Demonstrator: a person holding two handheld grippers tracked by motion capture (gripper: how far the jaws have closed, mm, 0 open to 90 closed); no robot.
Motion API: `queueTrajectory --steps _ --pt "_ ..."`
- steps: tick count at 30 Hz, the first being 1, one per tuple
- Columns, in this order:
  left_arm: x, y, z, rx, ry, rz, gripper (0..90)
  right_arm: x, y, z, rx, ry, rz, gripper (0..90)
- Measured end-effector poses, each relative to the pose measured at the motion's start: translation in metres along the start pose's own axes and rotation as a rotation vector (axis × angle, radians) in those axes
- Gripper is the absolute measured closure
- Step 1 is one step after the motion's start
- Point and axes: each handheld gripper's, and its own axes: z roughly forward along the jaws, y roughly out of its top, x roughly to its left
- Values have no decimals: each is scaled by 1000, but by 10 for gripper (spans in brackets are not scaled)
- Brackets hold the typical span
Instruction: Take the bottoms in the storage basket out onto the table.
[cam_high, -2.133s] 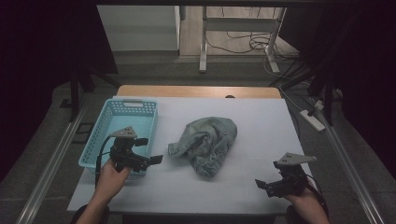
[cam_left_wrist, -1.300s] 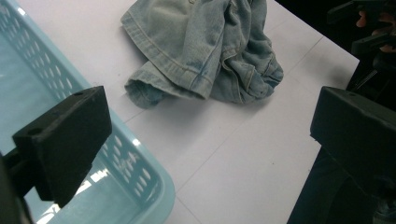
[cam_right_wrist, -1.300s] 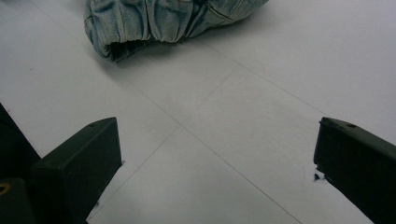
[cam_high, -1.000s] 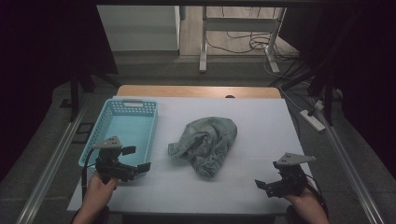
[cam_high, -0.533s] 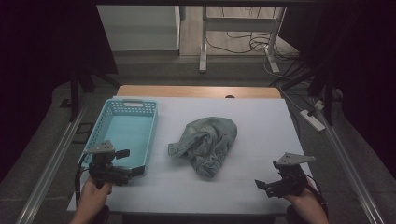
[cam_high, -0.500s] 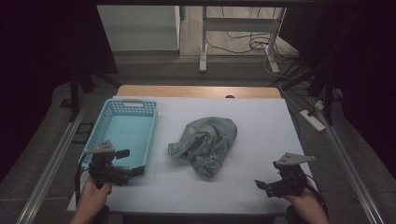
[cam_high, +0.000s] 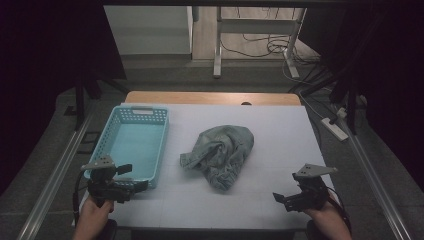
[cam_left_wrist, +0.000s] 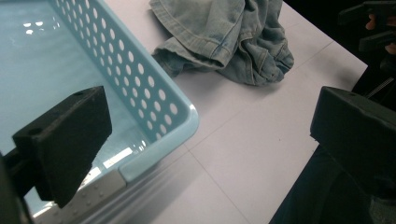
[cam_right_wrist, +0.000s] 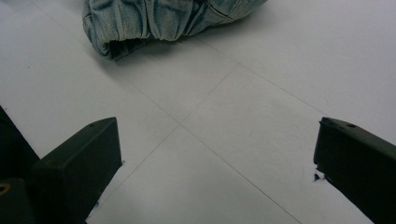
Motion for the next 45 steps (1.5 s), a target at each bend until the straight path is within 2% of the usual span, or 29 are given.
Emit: queueTrajectory --steps 26,45 --pt "6 -22 -17 23 37 -27 1 0 0 0 2 -3 -4 11" --pt "6 -30 -24 39 53 -36 0 0 0 -1 -4 -4 -5 11"
